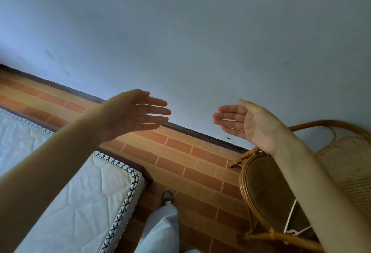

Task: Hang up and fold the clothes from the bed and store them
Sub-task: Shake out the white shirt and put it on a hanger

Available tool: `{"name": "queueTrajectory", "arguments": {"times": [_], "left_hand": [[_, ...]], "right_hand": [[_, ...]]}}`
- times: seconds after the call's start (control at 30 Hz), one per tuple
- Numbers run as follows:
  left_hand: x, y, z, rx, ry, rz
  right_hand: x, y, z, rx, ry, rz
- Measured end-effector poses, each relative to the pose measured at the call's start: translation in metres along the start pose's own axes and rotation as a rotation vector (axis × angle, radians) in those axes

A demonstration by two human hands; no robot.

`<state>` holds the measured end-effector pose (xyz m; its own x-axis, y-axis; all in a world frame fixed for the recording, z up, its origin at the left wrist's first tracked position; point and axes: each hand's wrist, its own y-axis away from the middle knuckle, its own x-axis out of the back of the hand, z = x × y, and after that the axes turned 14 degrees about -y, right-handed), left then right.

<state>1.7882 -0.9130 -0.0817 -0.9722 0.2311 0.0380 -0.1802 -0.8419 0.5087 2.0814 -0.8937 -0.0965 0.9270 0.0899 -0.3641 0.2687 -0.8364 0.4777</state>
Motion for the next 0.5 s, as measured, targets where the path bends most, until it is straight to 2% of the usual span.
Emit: {"name": "queueTrajectory", "arguments": {"times": [0.23, 0.5], "left_hand": [[0.098, -0.074, 0.039, -0.055, 0.121, 0.062], [0.182, -0.139, 0.065, -0.062, 0.126, 0.093]], "right_hand": [[-0.059, -0.122, -0.063, 0.020, 0.074, -0.084], [-0.125, -0.239, -0.107, -0.017, 0.114, -0.150]]}}
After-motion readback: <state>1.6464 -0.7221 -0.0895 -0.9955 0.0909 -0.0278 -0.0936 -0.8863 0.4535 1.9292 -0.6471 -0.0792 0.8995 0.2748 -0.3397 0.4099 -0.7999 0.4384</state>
